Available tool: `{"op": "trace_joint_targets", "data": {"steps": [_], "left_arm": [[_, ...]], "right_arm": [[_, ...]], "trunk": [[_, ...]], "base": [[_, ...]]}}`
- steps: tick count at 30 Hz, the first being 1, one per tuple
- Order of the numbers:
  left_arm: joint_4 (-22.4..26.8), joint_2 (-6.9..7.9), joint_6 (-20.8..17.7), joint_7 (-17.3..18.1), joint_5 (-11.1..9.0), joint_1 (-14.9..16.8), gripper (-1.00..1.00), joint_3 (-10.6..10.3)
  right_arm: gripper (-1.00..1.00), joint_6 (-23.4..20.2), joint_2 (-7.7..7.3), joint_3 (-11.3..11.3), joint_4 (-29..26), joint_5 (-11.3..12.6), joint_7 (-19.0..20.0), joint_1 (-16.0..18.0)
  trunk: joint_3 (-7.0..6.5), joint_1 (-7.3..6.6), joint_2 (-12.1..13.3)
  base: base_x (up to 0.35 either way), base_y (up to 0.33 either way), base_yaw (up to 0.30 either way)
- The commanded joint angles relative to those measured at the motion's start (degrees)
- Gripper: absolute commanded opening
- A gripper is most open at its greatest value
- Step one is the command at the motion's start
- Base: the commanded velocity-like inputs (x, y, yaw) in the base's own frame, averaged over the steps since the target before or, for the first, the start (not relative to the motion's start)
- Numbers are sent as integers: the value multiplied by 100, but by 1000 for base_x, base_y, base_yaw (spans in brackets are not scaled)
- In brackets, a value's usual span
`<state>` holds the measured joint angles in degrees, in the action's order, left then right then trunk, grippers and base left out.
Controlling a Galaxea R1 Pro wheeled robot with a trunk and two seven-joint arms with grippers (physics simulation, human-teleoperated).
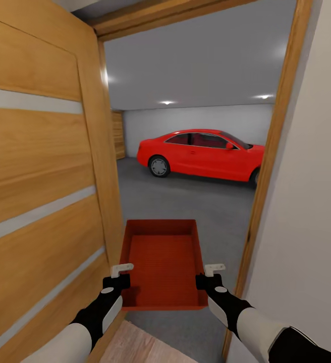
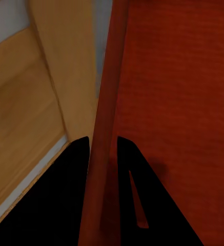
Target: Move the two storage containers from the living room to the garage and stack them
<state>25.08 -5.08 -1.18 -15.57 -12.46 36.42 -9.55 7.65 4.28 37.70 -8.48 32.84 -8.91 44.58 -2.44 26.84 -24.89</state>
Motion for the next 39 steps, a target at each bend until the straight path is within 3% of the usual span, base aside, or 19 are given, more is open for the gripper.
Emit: {"op": "trace_joint_targets", "data": {"steps": [1,39], "left_arm": [[23,-2,56,-192,68,-3,-100,-20],[23,-6,78,-193,68,-3,-100,-20]], "right_arm": [[-100,43,90,-318,30,137,-67,7],[-100,43,90,-318,30,135,-67,7]], "trunk": [[2,4,-4],[2,4,-4]], "base": [[237,240,-243],[242,234,-243]]}}
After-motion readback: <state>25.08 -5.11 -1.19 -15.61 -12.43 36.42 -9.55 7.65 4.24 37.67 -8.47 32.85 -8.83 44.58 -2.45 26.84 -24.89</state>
